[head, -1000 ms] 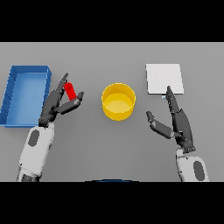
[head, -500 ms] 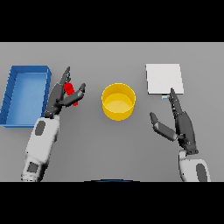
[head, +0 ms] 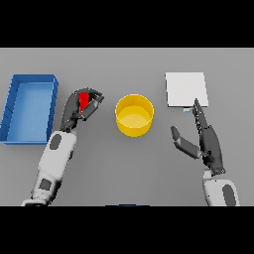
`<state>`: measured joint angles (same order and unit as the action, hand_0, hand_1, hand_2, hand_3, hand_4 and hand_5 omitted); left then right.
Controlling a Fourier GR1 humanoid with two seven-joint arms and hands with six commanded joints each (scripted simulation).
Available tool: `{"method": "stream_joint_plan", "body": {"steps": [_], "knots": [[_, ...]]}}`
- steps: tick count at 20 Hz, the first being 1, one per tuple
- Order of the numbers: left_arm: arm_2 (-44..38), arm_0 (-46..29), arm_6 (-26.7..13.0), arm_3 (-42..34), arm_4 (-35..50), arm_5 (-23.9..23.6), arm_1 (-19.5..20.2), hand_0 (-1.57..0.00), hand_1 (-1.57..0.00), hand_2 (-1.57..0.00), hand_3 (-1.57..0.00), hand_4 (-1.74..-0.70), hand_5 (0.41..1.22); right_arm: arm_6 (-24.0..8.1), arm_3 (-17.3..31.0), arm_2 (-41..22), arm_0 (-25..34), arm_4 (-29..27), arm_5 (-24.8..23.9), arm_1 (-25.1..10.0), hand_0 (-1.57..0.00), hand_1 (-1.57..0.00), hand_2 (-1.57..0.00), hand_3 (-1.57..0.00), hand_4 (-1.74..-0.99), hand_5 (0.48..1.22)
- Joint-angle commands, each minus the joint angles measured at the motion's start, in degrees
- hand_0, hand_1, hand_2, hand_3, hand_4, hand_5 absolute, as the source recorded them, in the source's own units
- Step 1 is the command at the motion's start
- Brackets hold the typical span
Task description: Pick up the red beaker and tilt it to pour out 1 green nut into yellow bowl. Pick up the yellow bowl and place it on the metallic measuring scale.
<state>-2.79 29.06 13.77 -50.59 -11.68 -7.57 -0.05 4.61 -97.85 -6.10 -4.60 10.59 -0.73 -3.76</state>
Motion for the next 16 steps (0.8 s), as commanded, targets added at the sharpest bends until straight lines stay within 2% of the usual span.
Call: {"method": "stream_joint_plan", "body": {"steps": [1, 3, 4, 8, 13, 16], "knots": [[-0.1, 0.1, -1.3, -0.2, 0.4, 0.5, 0.1, -1.24, -1.25, -1.27, -1.15, -1.64, 1.13, 0.0, 0.4, 0.3, 0.0, -0.2, 0.0, -0.2, 0.0, 0.0, 0.0, 0.0, -1.242, 0.65], [0.2, -0.6, -0.9, -0.7, 0.5, 0.9, 0.5, -1.36, -1.36, -1.38, -1.3, -1.56, 1.163, 0.9, 0.2, 0.1, -0.4, -0.7, 0.3, 0.2, 0.0, 0.0, 0.0, 0.0, -1.251, 0.646], [0.1, -0.3, -2.3, -0.8, 0.4, 0.9, 0.6, -1.4, -1.41, -1.42, -1.36, -1.54, 1.174, 0.6, 0.8, 0.2, 0.2, -1.0, 0.6, 0.3, 0.0, 0.0, 0.0, 0.0, -1.255, 0.644], [-2.0, -0.9, -0.7, -4.2, 6.2, 4.8, 0.2, -1.5, -1.5, -1.51, -1.48, -1.66, 1.15, 0.5, 0.4, -0.2, -0.1, 0.1, -0.1, 0.4, 0.0, 0.0, 0.0, 0.0, -1.246, 0.644], [-0.6, -0.8, -4.3, -11.0, 8.2, 7.1, 2.0, -1.55, -1.55, -1.55, -1.54, -1.71, 1.132, 0.7, 0.9, -0.6, 0.1, 1.1, -0.5, 0.6, 0.0, 0.0, 0.0, 0.0, -1.227, 0.647], [1.4, 0.5, -6.3, -11.2, 6.2, 6.9, 3.3, -1.56, -1.56, -1.56, -1.55, -1.72, 1.132, 2.1, 1.9, -0.5, 0.5, 2.2, -1.0, 0.1, 0.0, 0.0, 0.0, 0.0, -1.219, 0.656]]}}
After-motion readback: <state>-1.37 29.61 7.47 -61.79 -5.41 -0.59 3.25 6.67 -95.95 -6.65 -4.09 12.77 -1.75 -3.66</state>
